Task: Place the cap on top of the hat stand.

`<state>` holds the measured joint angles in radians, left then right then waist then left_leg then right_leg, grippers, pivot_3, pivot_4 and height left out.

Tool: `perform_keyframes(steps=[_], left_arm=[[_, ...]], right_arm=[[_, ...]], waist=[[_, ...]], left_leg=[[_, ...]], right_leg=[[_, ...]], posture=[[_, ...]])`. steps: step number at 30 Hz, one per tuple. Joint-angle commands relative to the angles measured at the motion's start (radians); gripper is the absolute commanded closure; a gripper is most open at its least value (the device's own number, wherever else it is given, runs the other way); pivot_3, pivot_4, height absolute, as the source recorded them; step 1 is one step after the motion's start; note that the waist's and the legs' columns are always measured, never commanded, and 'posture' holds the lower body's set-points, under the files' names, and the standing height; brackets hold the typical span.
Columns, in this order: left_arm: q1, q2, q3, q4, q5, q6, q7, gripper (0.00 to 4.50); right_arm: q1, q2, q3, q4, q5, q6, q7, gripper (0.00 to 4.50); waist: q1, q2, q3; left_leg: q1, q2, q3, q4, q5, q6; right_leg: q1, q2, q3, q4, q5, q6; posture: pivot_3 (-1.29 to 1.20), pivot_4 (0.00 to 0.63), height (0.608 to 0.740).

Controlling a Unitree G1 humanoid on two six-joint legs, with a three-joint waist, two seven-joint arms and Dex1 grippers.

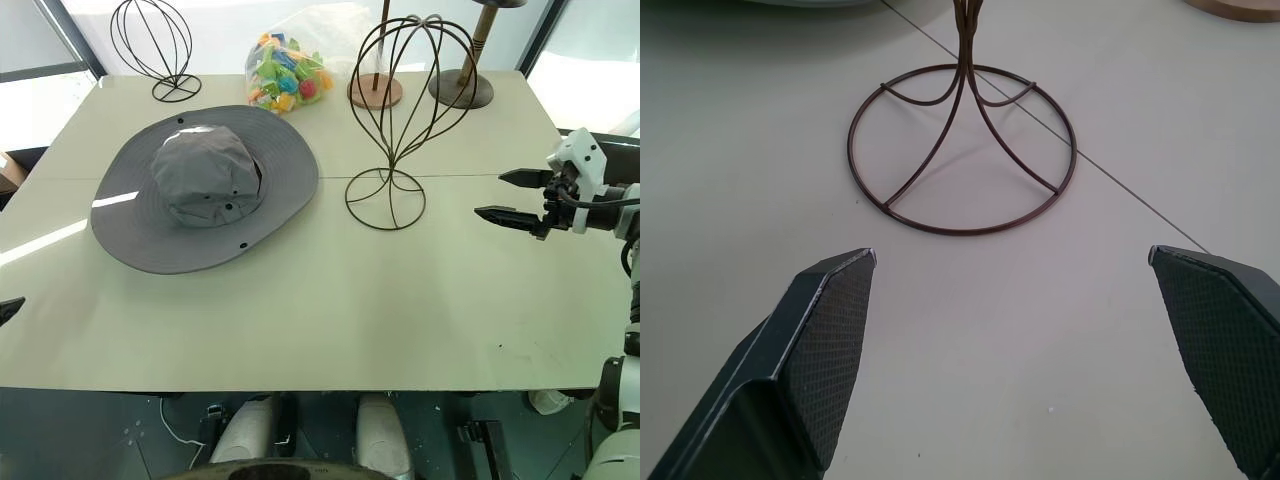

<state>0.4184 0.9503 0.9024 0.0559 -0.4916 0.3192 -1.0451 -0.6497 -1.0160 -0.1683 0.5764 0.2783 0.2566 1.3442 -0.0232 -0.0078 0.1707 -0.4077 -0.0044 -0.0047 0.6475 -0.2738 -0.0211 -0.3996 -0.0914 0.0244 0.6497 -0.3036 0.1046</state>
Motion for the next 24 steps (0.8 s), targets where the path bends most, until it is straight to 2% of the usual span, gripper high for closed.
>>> perform_keyframes(steps=[1, 8, 14, 19, 24], left_arm=[[0.002, 0.0, 0.037, -0.019, -0.011, -0.008, -0.019, 0.0], [-0.033, 0.003, 0.022, -0.028, 0.007, -0.017, -0.006, 0.0], [-0.073, 0.032, -0.032, -0.128, 0.063, -0.088, -0.008, 0.0], [-0.098, 0.065, -0.108, -0.254, 0.119, -0.184, -0.05, 0.0], [-0.147, 0.137, -0.26, -0.313, 0.226, -0.317, -0.094, 0.0]], right_arm=[[-0.031, -0.01, -0.014, 0.003, 0.01, -0.012, 0.005, 0.01], [-0.035, -0.006, -0.011, 0.015, 0.004, -0.016, -0.008, 0.01], [-0.006, -0.01, -0.009, -0.061, 0.017, 0.019, 0.003, 0.01], [0.086, -0.023, -0.053, -0.338, 0.132, 0.159, 0.036, 0.01], [0.232, -0.034, -0.125, -0.67, 0.288, 0.341, 0.01, 0.01]], waist=[[0.0, 0.0, 0.0], [0.0, 0.0, 0.0], [0.002, 0.0, 0.0], [0.004, 0.0, 0.0], [0.007, 0.0, 0.0]], left_leg=[[0.0, 0.0, 0.0, 0.0, 0.0, 0.0], [0.0, 0.0, 0.0, 0.0, 0.0, 0.0], [0.0, 0.0, 0.0, 0.0, 0.0, 0.0], [0.0, 0.0, 0.0, 0.0, 0.0, 0.0], [0.0, 0.0, 0.0, 0.0, 0.0, 0.0]], right_leg=[[0.0, 0.0, 0.0, 0.0, 0.0, 0.0], [0.0, 0.0, 0.0, 0.0, 0.0, 0.0], [0.0, 0.0, 0.0, 0.0, 0.0, 0.0], [0.0, 0.0, 0.0, 0.0, 0.0, 0.001], [0.001, 0.0, -0.001, 0.0, 0.0, 0.001]], posture=[[0.0, 0.15, 0.739], [0.0, 0.15, 0.739], [0.0, 0.15, 0.739], [0.0, 0.15, 0.739], [0.0, 0.15, 0.739]])
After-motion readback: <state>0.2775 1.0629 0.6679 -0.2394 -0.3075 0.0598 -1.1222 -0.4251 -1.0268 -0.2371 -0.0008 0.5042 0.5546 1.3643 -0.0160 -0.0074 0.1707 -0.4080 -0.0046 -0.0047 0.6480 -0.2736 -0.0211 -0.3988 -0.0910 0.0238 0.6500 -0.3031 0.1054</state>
